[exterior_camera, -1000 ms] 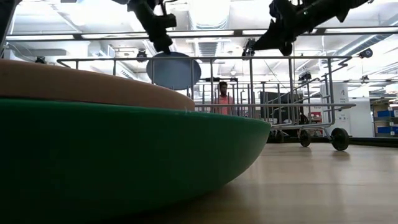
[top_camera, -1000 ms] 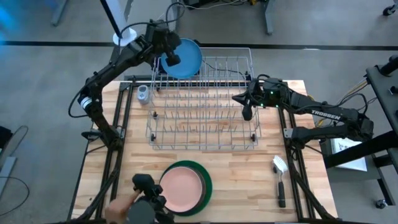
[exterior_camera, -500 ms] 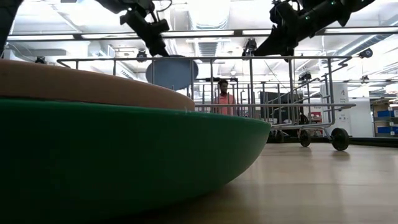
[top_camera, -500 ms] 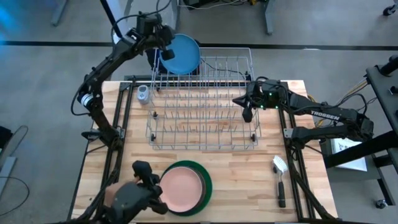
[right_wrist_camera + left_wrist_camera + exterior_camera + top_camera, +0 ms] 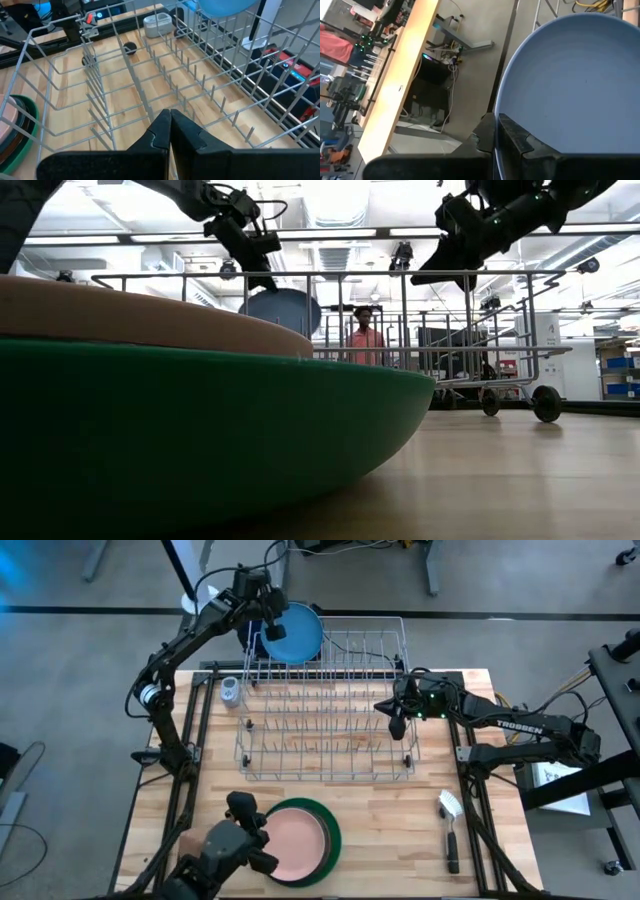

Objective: Sort dishes
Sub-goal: Put the blue plate into the dish rack

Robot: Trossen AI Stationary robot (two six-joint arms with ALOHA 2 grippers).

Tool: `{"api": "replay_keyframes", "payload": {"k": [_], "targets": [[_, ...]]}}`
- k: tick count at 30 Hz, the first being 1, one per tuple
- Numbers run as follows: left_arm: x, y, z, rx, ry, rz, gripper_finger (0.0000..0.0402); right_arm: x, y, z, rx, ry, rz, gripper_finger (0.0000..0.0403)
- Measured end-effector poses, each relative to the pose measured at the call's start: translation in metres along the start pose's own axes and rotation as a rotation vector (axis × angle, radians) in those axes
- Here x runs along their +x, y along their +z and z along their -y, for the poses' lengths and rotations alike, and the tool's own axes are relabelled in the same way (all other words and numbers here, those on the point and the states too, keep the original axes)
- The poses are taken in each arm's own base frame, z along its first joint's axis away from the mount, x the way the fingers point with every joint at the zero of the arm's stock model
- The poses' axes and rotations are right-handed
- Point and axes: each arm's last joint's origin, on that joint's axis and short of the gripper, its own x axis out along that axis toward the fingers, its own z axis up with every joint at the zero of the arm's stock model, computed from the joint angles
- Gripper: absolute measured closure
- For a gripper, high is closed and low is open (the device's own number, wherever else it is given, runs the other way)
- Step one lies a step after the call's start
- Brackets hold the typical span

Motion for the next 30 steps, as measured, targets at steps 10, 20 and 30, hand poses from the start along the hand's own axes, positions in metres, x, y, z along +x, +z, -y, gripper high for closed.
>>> {"api": "replay_keyframes", "payload": {"k": [10,20,30], "targets": [[0.007,-0.002,0.003,-0.004,-0.013,-0.013,0.0401,0.000,0.000,0.000,0.017,-0.001,0.006,0.0403],[0.017,-0.006,0.008,-0.006,-0.038,-0.034,0.0401,0.000,0.000,0.000,0.025,-0.007,0.007,0.0403],[0.020,-0.008,0.010,-0.025,-0.052,-0.047,0.0401,0.000,0.000,0.000,0.026,-0.008,0.008,0.0403]]}}
